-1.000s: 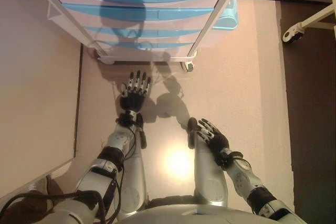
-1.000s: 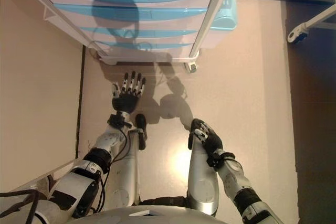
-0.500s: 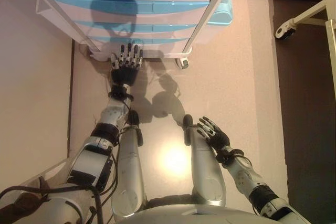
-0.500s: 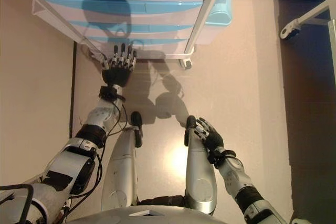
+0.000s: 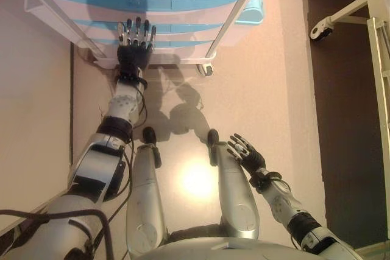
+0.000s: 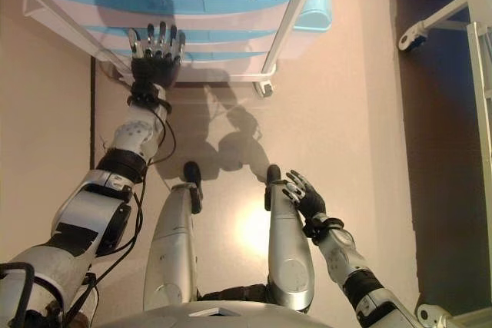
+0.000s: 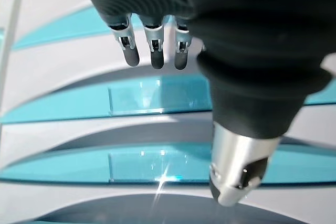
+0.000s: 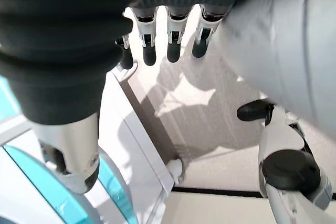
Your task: Open the drawer and pick up the medicine
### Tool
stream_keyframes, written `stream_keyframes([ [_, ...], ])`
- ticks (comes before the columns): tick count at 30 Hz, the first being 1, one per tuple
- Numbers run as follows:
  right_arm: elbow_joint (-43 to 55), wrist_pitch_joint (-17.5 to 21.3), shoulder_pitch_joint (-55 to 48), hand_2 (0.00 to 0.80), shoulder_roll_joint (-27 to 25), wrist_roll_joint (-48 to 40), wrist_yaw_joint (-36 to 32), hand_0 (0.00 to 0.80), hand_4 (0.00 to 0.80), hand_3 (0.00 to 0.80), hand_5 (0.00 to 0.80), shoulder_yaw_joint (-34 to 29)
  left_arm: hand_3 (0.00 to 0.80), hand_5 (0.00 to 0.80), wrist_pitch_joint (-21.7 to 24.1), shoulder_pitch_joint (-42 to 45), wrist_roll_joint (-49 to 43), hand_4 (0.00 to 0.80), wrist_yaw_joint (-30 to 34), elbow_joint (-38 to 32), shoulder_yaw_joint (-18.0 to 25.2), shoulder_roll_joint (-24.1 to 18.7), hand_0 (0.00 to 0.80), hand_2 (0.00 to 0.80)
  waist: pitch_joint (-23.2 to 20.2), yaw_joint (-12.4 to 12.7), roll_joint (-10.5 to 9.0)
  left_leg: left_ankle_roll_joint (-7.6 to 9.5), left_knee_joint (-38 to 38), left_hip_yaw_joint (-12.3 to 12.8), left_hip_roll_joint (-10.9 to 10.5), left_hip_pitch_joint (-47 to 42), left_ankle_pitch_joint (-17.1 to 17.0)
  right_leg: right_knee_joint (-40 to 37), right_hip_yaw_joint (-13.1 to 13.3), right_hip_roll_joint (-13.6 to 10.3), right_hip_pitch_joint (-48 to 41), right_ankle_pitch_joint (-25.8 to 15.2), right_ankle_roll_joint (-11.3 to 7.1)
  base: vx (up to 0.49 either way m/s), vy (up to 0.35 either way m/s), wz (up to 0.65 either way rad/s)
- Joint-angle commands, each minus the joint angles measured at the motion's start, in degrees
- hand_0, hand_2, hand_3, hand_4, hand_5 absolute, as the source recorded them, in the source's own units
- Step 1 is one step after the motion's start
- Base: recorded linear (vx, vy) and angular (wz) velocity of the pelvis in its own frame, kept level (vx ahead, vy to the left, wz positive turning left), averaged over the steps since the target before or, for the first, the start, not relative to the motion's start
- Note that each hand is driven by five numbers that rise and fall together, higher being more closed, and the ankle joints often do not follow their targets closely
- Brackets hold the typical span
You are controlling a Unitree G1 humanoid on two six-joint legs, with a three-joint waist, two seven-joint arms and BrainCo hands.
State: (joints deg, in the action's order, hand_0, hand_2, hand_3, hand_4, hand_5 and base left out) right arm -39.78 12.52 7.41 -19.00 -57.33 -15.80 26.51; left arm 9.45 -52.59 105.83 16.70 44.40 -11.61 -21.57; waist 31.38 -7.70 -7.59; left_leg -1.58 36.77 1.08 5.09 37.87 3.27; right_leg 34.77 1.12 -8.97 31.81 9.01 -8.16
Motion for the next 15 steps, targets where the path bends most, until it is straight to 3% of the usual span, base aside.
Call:
stream_keyframes([
  [1,-0.34,1.11,-6.33,0.000,-0.17,-0.84,-2.77,0.000,0.000,0.000,0.000,5.41,0.000,0.000,3.15,-4.78,0.06,0.000,-0.24,-5.28,-2.15,-1.84,0.000,0.000,-1.59,-0.35,0.51,5.27,1.48,4.89,-2.61,-1.13,6.76,-4.52,-1.65,1.99,2.40,-9.89,2.21,-0.049,0.023,-0.03],
  [15,-1.36,4.88,-8.04,0.000,-1.44,0.40,-6.08,0.000,0.000,0.000,0.000,5.11,0.000,0.000,9.07,-11.89,-3.84,0.000,-3.20,-8.69,-4.07,-3.96,0.000,0.000,-1.59,-2.55,0.79,4.92,-2.54,7.27,-2.17,-2.59,6.54,-7.10,-1.54,1.69,3.15,-10.20,2.26,-0.027,0.032,-0.02],
])
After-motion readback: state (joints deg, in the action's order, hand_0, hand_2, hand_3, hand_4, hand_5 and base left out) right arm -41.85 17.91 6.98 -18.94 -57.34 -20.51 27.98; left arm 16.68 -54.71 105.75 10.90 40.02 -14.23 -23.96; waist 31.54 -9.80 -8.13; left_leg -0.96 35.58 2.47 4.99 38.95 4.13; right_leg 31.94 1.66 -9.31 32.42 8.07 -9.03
